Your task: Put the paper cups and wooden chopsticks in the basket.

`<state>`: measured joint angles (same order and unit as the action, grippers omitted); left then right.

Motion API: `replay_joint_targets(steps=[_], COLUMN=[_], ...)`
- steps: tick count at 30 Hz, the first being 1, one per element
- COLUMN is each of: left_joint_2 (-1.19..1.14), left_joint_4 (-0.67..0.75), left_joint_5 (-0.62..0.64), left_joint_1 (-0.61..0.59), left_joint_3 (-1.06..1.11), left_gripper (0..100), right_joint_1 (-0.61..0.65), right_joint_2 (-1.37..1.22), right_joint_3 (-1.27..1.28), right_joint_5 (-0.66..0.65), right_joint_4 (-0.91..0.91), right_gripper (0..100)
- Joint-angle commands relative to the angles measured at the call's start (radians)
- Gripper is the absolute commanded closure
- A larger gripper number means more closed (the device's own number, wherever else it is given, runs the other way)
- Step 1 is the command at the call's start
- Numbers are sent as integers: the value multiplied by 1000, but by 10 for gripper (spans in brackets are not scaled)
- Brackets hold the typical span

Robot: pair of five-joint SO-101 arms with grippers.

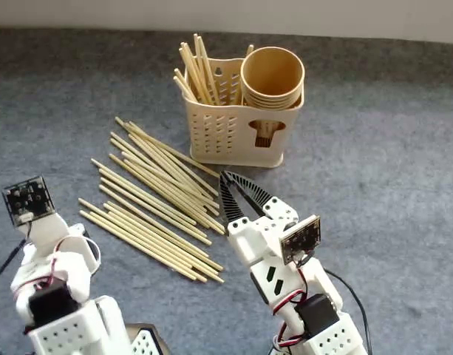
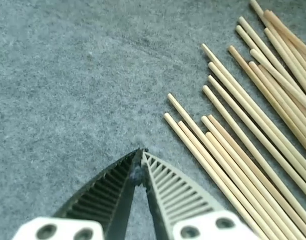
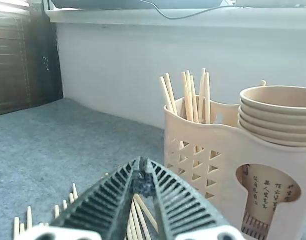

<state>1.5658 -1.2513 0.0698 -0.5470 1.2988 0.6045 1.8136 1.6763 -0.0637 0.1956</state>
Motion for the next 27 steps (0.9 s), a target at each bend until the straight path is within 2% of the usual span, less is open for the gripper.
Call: replay_joint_targets(steps=[1,3,6,9,15,21,24,27], left_joint_2=[-332,-455,-613,-725,-874,-1029,-1113,-1188], left_joint_4=[11,11,12,69,216,238,293,310], left_joint_5=[11,18,104,146,232,322,354,371], left_joint_1=[54,87,128,157,154,162,162,162], left_joint_3=[-165,-209,-260,-278,-275,-283,-291,-329], left_gripper=[992,992,993,993,993,991,988,938], right_joint_1=[4,4,4,4,4,4,4,4], right_joint_2=[13,13,13,13,13,13,13,13], right_joint_3=[96,96,96,96,96,96,96,96], right_joint_5=[8,8,8,8,3,3,3,2], right_joint_4=[-27,-27,-27,-27,-25,-25,-25,-25], right_gripper=[994,994,994,994,994,994,994,994])
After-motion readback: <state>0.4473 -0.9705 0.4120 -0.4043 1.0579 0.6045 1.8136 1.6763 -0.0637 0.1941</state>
